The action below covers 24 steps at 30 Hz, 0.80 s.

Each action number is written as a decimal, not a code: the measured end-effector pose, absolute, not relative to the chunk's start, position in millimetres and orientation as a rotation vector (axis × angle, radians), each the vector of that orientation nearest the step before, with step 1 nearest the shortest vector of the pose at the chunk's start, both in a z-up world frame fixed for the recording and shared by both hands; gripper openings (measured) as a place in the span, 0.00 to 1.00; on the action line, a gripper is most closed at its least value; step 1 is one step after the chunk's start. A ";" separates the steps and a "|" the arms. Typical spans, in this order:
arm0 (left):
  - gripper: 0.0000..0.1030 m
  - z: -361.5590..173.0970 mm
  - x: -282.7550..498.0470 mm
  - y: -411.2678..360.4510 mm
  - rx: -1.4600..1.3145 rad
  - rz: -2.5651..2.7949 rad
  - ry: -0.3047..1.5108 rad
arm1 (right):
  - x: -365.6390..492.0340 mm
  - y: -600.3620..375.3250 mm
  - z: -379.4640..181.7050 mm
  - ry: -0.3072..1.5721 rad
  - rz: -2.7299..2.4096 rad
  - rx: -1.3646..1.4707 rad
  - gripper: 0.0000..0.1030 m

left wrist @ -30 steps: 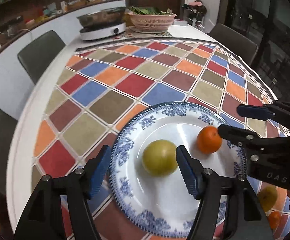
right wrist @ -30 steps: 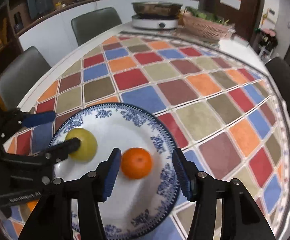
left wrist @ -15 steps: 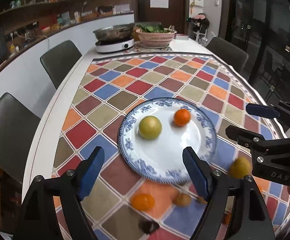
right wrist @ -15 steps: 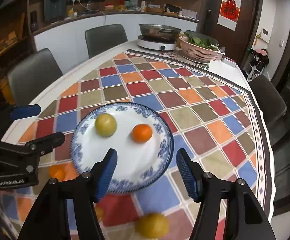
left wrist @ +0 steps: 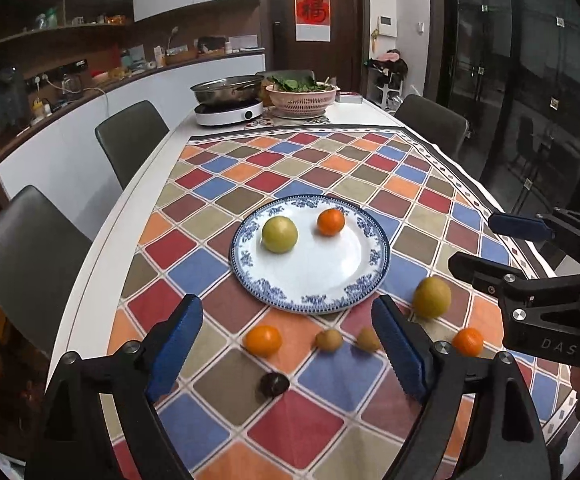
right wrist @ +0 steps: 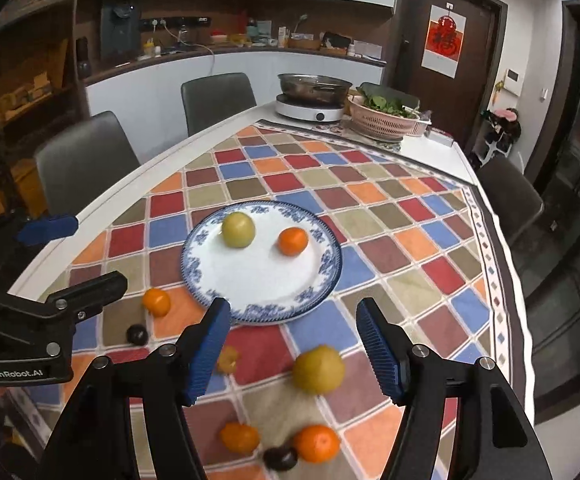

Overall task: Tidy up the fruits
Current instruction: 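Lift both open grippers away from the plate, then grasp the dark plum with the left gripper while the right gripper grasps a brown kiwi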

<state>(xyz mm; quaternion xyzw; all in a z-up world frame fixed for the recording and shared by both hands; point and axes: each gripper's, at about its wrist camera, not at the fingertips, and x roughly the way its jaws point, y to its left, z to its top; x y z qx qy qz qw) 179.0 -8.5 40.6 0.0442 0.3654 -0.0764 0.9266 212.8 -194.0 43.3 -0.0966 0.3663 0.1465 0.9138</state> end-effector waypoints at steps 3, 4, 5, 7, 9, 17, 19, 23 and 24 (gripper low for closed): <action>0.85 37.3 167.4 -4.6 0.099 -0.149 0.750 | 201.7 -191.8 39.5 0.761 0.318 -0.182 0.64; 0.85 35.8 163.9 -3.0 0.101 -0.144 0.752 | 198.5 -190.0 36.6 0.767 0.326 -0.178 0.64; 0.85 33.9 161.3 -0.9 0.102 -0.136 0.752 | 195.7 -188.0 33.0 0.772 0.330 -0.176 0.64; 0.85 28.0 157.4 1.9 0.107 -0.128 0.760 | 191.6 -183.7 26.2 0.785 0.339 -0.172 0.64; 0.85 20.1 156.6 5.3 0.106 -0.126 0.784 | 189.5 -179.5 18.3 0.802 0.354 -0.161 0.64; 0.85 -9.0 156.4 11.7 0.107 -0.126 0.842 | 193.2 -165.5 -16.3 0.887 0.378 -0.155 0.64; 0.84 -16.3 158.9 12.9 0.105 -0.127 0.860 | 196.0 -163.5 -24.8 0.902 0.374 -0.160 0.64; 0.81 -31.6 165.2 13.8 0.102 -0.127 0.894 | 202.5 -160.9 -36.9 0.926 0.368 -0.167 0.64; 0.81 -35.6 167.0 13.9 0.100 -0.130 0.905 | 204.8 -160.6 -40.1 0.934 0.370 -0.163 0.64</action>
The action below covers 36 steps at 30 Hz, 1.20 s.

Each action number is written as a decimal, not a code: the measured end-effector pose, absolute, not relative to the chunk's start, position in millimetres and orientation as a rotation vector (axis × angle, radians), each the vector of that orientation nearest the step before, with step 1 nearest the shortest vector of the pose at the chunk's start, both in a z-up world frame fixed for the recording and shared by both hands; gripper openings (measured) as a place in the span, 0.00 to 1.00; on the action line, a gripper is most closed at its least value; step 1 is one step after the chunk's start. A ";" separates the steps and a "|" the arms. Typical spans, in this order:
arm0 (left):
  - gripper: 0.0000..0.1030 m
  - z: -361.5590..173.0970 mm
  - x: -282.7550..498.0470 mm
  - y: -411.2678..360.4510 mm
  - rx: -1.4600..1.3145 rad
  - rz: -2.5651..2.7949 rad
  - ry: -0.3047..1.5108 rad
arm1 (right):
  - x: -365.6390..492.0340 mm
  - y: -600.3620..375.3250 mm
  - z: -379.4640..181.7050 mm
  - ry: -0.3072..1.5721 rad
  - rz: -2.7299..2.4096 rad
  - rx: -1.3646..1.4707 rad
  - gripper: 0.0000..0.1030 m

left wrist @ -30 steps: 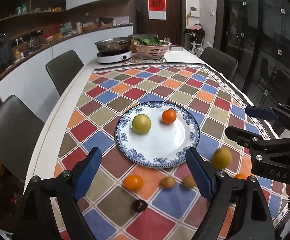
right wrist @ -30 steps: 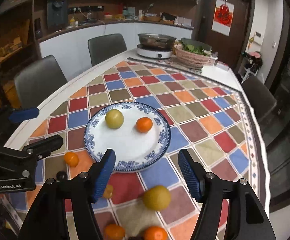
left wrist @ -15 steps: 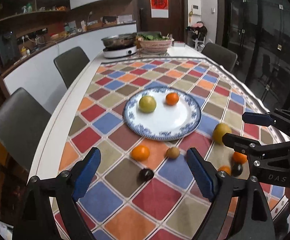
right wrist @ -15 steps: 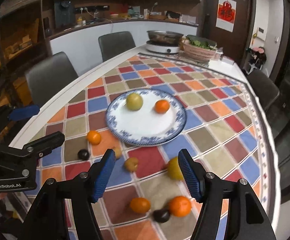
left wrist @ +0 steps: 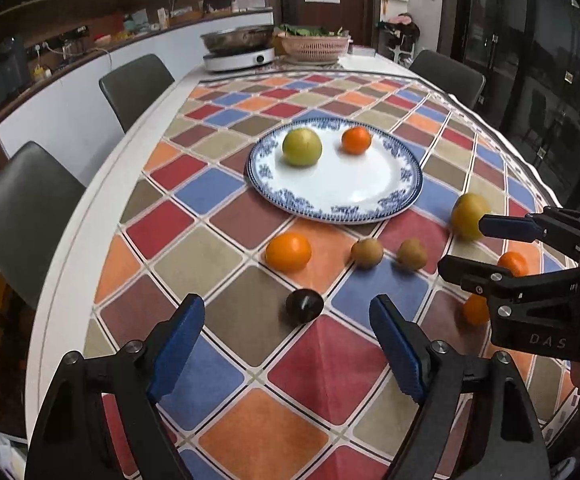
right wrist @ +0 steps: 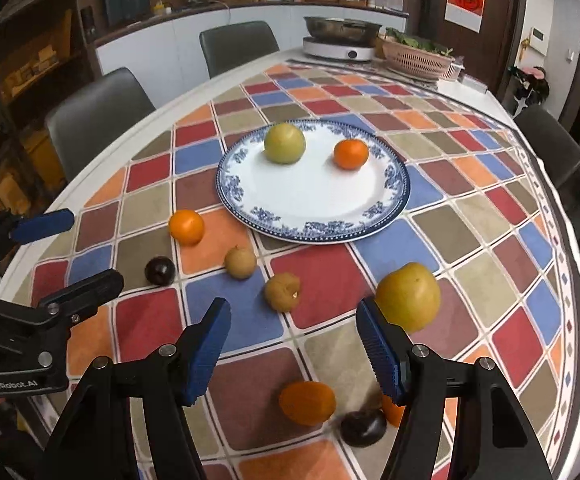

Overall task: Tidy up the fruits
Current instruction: 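Grasp the dark plum with the left gripper while the right gripper grasps a brown kiwi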

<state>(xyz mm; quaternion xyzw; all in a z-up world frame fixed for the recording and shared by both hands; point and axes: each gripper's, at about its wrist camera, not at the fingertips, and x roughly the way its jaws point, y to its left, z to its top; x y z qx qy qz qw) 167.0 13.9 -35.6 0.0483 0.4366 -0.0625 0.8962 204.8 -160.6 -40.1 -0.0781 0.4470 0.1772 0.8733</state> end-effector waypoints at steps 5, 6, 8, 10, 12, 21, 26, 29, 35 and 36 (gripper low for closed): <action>0.71 -53.4 175.5 15.9 0.081 -0.150 0.946 | 215.8 -157.8 -54.1 0.975 0.374 -0.149 0.64; 0.70 -57.4 177.6 16.4 0.078 -0.150 0.956 | 217.1 -157.1 -55.6 0.978 0.376 -0.148 0.64; 0.65 -63.0 181.0 17.5 0.075 -0.153 0.970 | 220.5 -154.6 -60.2 0.991 0.376 -0.150 0.64; 0.64 -68.2 184.9 17.9 0.072 -0.154 0.983 | 223.6 -152.0 -65.2 1.004 0.381 -0.157 0.63; 0.60 -73.2 188.4 17.6 0.066 -0.157 1.000 | 226.4 -149.8 -69.4 1.014 0.380 -0.163 0.63; 0.47 -83.7 201.2 12.8 0.065 -0.178 1.028 | 239.3 -147.1 -79.8 1.051 0.384 -0.160 0.51; 0.40 -88.0 205.4 12.4 0.060 -0.179 1.039 | 244.5 -143.3 -84.4 1.069 0.394 -0.165 0.42; 0.34 -88.4 205.8 11.3 0.059 -0.183 1.036 | 246.8 -141.5 -87.1 1.075 0.394 -0.171 0.40; 0.27 -88.5 205.5 7.0 0.050 -0.193 1.038 | 249.6 -142.4 -86.3 1.066 0.397 -0.153 0.31; 0.27 -88.2 205.3 7.1 0.044 -0.197 1.041 | 250.3 -142.6 -86.3 1.067 0.401 -0.145 0.30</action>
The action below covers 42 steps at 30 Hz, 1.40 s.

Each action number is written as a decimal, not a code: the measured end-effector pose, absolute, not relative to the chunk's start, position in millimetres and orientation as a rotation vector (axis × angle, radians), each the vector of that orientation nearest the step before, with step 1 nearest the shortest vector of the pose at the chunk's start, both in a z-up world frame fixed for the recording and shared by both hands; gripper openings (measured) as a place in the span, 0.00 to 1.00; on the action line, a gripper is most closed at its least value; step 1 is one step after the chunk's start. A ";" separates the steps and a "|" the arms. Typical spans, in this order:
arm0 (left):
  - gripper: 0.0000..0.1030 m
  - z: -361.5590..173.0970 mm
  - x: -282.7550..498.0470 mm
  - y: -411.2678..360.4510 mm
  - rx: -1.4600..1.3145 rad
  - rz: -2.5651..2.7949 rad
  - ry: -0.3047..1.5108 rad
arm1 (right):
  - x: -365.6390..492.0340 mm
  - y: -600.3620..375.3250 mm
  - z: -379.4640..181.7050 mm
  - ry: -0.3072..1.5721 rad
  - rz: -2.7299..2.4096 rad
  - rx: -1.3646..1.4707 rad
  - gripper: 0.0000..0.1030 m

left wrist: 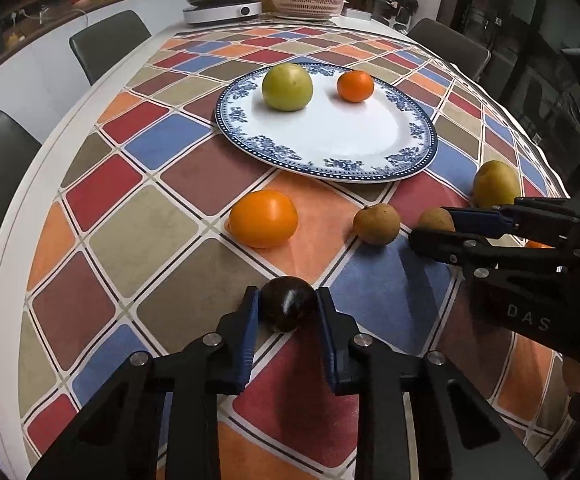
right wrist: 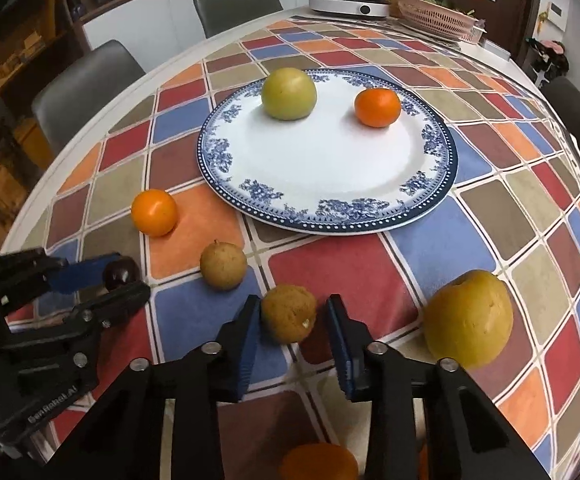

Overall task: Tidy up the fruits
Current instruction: 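Grasp the dark plum with the left gripper while the right gripper grasps a brown kiwi, then carry plum and kiwi onto the plate and open both grippers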

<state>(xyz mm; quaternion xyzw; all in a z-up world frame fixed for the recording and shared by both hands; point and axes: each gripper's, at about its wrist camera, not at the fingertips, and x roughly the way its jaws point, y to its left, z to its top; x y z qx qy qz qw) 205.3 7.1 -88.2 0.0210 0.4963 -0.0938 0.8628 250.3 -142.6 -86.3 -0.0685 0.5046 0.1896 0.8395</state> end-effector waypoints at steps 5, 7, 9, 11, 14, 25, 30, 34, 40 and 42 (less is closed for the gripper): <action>0.27 -80.4 199.2 8.8 0.037 -0.194 1.020 | 246.9 -143.4 -84.7 1.062 0.391 -0.139 0.28; 0.27 -74.2 195.9 8.5 0.033 -0.197 1.003 | 242.8 -144.9 -79.7 1.051 0.396 -0.131 0.28; 0.27 -65.7 191.4 6.9 0.033 -0.204 0.981 | 238.2 -146.0 -73.6 1.037 0.402 -0.125 0.28; 0.27 -57.8 187.8 6.1 0.035 -0.211 0.963 | 233.2 -147.8 -66.5 1.022 0.409 -0.118 0.28; 0.27 -42.3 183.0 2.6 0.032 -0.228 0.931 | 225.6 -150.8 -53.0 0.993 0.419 -0.107 0.28; 0.27 2.7 197.4 -4.1 0.002 -0.261 0.883 | 224.7 -162.1 -0.3 0.889 0.447 -0.074 0.28; 0.27 25.7 210.0 -9.9 0.024 -0.286 0.813 | 238.7 -169.2 17.9 0.852 0.429 -0.065 0.28; 0.27 33.1 225.2 -13.5 0.027 -0.306 0.802 | 253.4 -173.1 26.6 0.836 0.422 -0.061 0.28; 0.27 27.5 258.4 -15.6 0.022 -0.318 0.833 | 282.2 -170.9 25.7 0.865 0.431 -0.083 0.28; 0.27 23.0 271.1 -15.1 0.015 -0.321 0.850 | 293.0 -170.5 22.7 0.880 0.435 -0.085 0.28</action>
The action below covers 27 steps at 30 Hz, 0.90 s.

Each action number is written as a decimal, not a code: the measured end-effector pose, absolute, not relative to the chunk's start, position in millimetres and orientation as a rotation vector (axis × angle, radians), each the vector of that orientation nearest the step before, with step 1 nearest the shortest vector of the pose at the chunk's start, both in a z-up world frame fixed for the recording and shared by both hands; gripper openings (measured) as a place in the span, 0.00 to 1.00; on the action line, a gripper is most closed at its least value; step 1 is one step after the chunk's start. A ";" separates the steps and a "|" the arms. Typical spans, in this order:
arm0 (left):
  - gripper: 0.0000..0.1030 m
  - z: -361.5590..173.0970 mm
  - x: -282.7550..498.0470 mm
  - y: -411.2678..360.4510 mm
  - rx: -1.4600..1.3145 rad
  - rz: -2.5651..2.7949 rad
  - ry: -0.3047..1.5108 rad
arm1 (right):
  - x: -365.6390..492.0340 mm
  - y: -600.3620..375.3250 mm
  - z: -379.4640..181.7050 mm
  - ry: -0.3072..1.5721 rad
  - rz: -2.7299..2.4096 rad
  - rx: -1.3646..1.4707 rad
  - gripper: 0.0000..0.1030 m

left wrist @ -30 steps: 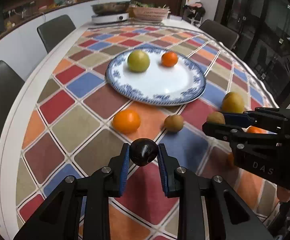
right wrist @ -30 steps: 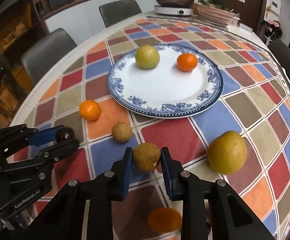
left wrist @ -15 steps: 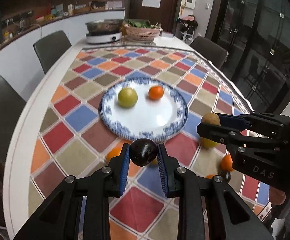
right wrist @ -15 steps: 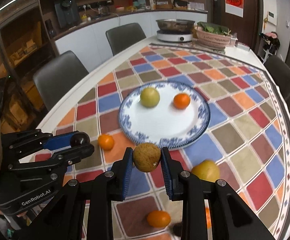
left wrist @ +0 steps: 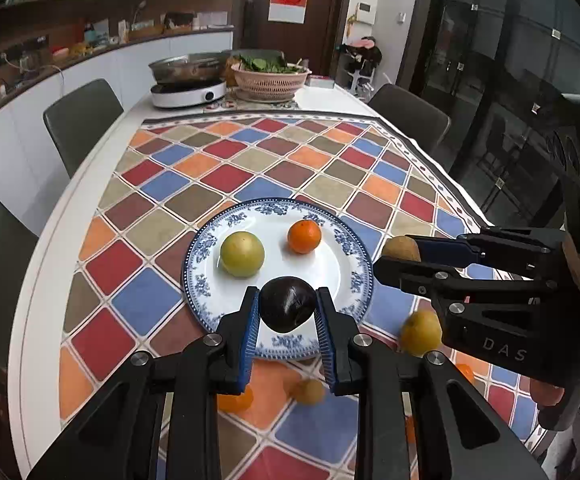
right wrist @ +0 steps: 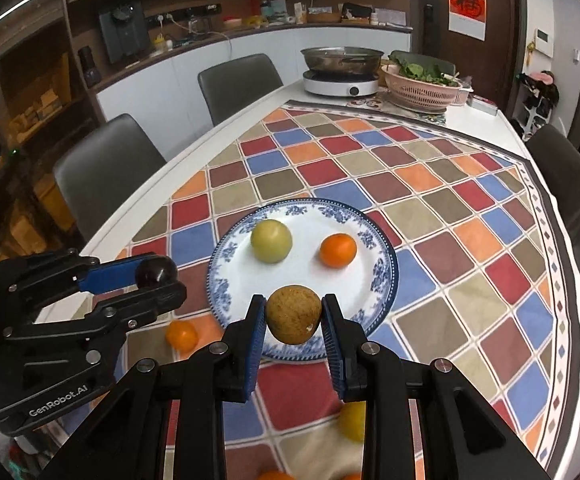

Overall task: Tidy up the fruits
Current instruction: 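Carry plum and kiwi onto the plate and open both grippers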

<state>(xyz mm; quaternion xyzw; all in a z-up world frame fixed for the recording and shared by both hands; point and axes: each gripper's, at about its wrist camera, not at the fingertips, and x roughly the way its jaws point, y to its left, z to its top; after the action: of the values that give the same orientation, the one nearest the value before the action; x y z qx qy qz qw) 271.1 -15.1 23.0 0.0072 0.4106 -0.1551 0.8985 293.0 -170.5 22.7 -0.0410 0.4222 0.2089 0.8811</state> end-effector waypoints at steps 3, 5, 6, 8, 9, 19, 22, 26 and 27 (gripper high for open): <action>0.27 15.2 286.7 -15.5 0.011 -0.323 0.876 | 309.1 -168.6 14.7 0.907 0.438 -0.084 0.28; 0.27 9.5 295.5 -15.9 0.015 -0.323 0.890 | 319.1 -167.8 8.2 0.926 0.440 -0.082 0.28; 0.27 5.8 301.7 -16.2 0.016 -0.320 0.899 | 323.8 -167.3 5.0 0.936 0.442 -0.080 0.28; 0.27 -0.6 309.9 -16.9 0.019 -0.321 0.912 | 333.7 -166.7 -2.2 0.956 0.441 -0.081 0.28; 0.27 -3.5 313.4 -17.4 0.022 -0.321 0.918 | 336.9 -166.1 -5.0 0.965 0.441 -0.084 0.28; 0.27 -36.4 348.1 -24.4 0.027 -0.331 0.991 | 372.1 -168.2 -38.6 1.061 0.442 -0.084 0.28; 0.27 -43.4 353.9 -26.8 0.027 -0.338 1.008 | 377.0 -167.8 -46.4 1.081 0.444 -0.087 0.28; 0.27 -47.9 361.7 -29.3 0.015 -0.349 1.026 | 382.6 -168.5 -50.4 1.091 0.445 -0.080 0.28; 0.27 -48.1 363.0 -30.0 0.014 -0.350 1.028 | 383.8 -168.9 -50.6 1.090 0.446 -0.078 0.28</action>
<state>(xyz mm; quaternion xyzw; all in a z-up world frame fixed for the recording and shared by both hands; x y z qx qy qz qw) 363.0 -30.0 -48.1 0.0065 0.4891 -0.1667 0.8561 383.8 -168.9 -50.6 -0.0367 0.5140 0.2104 0.8308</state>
